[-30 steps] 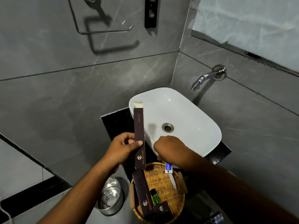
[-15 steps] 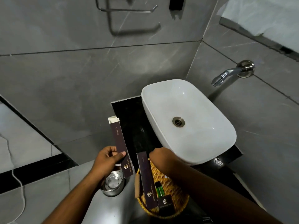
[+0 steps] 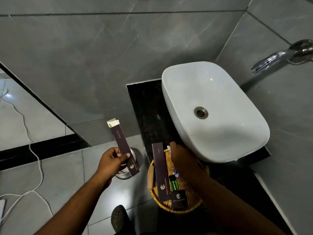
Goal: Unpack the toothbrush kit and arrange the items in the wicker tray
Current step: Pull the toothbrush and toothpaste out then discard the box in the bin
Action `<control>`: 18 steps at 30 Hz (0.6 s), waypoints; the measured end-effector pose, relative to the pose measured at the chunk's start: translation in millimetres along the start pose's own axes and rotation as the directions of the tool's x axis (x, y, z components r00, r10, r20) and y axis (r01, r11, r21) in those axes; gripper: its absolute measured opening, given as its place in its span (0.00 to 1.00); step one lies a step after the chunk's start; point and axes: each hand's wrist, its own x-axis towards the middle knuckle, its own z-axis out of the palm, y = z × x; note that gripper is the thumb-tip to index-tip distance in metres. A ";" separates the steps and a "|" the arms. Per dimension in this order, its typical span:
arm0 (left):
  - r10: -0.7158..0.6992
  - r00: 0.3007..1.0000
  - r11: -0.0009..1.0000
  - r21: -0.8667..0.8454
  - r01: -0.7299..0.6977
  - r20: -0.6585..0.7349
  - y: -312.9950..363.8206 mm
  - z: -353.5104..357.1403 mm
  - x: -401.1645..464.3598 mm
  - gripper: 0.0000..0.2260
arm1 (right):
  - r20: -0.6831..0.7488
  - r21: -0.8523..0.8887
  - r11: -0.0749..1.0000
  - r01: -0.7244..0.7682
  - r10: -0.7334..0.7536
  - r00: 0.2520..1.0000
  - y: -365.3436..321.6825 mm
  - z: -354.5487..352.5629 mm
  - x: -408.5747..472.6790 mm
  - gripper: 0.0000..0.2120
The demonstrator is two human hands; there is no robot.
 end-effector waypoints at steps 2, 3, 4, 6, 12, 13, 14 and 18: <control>-0.011 1.000 1.000 0.012 0.011 -0.021 -6.5 -3.2 8.9 0.11 | 0.022 0.011 1.000 -0.018 0.017 1.000 -2.2 2.3 -2.5 0.04; -0.016 0.999 1.000 0.025 0.017 -0.028 -9.9 -4.8 13.9 0.10 | 0.043 0.036 0.999 -0.033 0.032 0.999 -2.3 5.1 -2.6 0.05; -0.020 0.999 0.999 0.040 0.022 -0.034 -12.6 -5.7 19.3 0.09 | 0.050 0.043 0.998 -0.041 0.038 0.998 -1.2 7.3 -1.6 0.07; -0.025 0.998 0.996 0.085 0.030 -0.061 -19.7 -9.5 32.4 0.08 | 0.101 0.096 0.993 -0.072 0.062 0.993 0.0 9.1 0.4 0.09; -0.054 0.984 0.982 0.171 0.084 -0.172 -65.2 -14.7 102.5 0.18 | 0.049 0.244 0.965 -0.100 0.091 0.995 10.8 28.1 6.7 0.08; -0.067 0.981 0.978 0.183 0.100 -0.181 -79.9 -14.2 115.5 0.19 | 0.039 0.234 0.968 -0.087 0.080 0.996 11.6 33.0 7.4 0.11; -0.073 0.979 0.974 0.197 0.111 -0.189 -93.0 -13.7 128.5 0.19 | 0.036 0.239 0.967 -0.085 0.078 0.996 10.3 34.2 9.7 0.10; -0.088 0.967 0.954 0.260 0.151 -0.238 -139.1 -11.6 169.3 0.17 | -0.006 0.232 0.970 -0.076 0.079 0.997 7.3 36.4 12.3 0.05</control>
